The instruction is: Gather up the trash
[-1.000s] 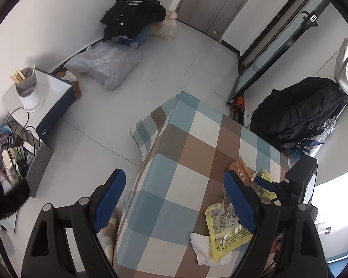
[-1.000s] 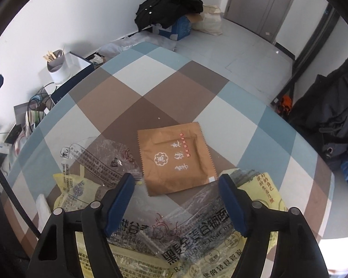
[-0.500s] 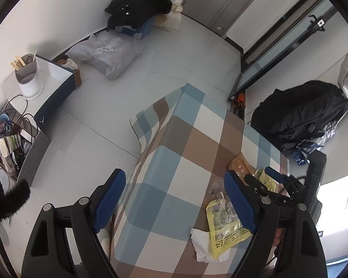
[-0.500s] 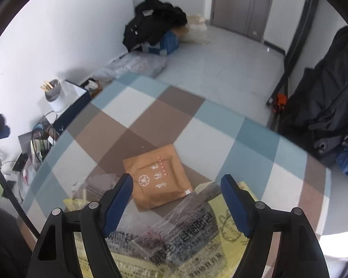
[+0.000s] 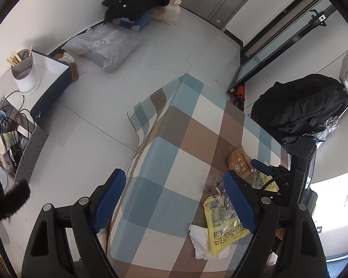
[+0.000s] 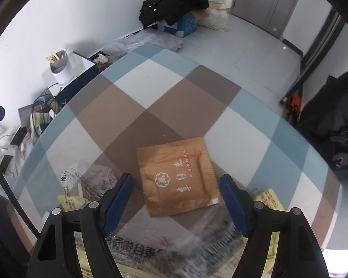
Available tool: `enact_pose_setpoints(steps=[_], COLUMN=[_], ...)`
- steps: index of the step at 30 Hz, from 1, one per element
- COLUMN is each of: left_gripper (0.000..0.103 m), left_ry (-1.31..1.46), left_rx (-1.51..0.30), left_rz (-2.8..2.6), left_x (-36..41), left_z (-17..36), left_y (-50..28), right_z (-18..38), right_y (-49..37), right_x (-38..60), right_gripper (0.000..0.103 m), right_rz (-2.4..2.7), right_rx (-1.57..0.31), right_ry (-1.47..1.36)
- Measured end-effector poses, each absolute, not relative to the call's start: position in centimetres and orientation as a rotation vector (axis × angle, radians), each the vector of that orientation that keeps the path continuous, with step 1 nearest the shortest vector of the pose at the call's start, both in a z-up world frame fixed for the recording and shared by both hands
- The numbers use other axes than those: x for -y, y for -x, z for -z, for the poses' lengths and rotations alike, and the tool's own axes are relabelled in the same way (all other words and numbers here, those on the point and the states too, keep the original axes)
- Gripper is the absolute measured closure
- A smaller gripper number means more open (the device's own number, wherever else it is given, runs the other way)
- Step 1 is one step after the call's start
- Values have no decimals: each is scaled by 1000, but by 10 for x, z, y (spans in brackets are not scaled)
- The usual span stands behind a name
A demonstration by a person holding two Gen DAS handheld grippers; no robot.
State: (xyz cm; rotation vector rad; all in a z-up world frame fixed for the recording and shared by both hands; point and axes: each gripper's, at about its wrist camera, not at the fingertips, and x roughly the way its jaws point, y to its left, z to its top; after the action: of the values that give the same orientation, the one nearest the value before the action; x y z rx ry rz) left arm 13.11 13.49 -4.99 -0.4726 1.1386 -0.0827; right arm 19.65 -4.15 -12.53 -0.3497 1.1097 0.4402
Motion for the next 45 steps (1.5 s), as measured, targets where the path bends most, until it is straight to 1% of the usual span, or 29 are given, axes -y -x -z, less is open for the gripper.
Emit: enact_pose_setpoints(steps=[2,4,6,7,9,11,15,20,22,23,24,26,28,31,32,33,34,35,36,41,43,45], left_gripper=[19,19,19,19,19,19,19,19,19,19,19,19,19,19,19,19,19,19,19,19,19,19], left_ry=[476,475,472,472,480,492,492,478,474,471,467,467,476,475,474,469,463,459,454,451,449,448], left_rx=[-1148,-1150,-1148,-1147,-1146,-1145,-1132,-1121,-1121,-1120,-1120,-1126,-1129,-1129,-1127,-1129,-1133,-1134,-1136,-1136,-1138,-1143], left_rz=[90,88,83,79,78,77,71,57,56,54,52,53,59,61,62,61,60,63,62,49,46,44], left_x=[-134,-133,-133,-133,-135,-136,-136,-134,-133,-133,-132,-131,-131,-128,-126,-125,-123,-122,-121,-121,-121,-121], left_z=[51,51,51,51,51,50,47,46,46,46,46,47,47,47,47,47,47,47,48,49,50,51], left_y=[-131,-130,-129,-129,-128,-127,-123,-121,-120,-119,-118,-118,-117,-114,-113,-113,-113,-113,-114,-116,-118,-120], right_z=[126,127,126,126,125,124,123,118,113,111,109,111,113,106,103,102,102,103,106,126,127,126], right_y=[-198,-197,-194,-193,-190,-188,-185,-187,-184,-183,-182,-178,-176,-171,-171,-171,-173,-175,-177,-190,-193,-195], right_x=[43,41,40,39,40,41,43,53,56,57,59,62,63,67,70,73,75,77,76,67,68,70], right_gripper=[27,30,40,42,52,56,61,67,76,88,90,88,88,88,85,74,66,47,37,37,35,35], right_rz=[-442,-445,-452,-454,-454,-460,-464,-467,-481,-489,-490,-491,-487,-481,-467,-462,-451,-430,-409,-349,-342,-337], right_rx=[-1118,-1113,-1105,-1105,-1098,-1088,-1086,-1099,-1088,-1089,-1087,-1101,-1111,-1074,-1052,-1045,-1042,-1040,-1040,-1093,-1091,-1093], right_ry=[331,334,337,339,340,348,334,223,186,169,158,151,163,163,156,140,121,122,137,254,247,239])
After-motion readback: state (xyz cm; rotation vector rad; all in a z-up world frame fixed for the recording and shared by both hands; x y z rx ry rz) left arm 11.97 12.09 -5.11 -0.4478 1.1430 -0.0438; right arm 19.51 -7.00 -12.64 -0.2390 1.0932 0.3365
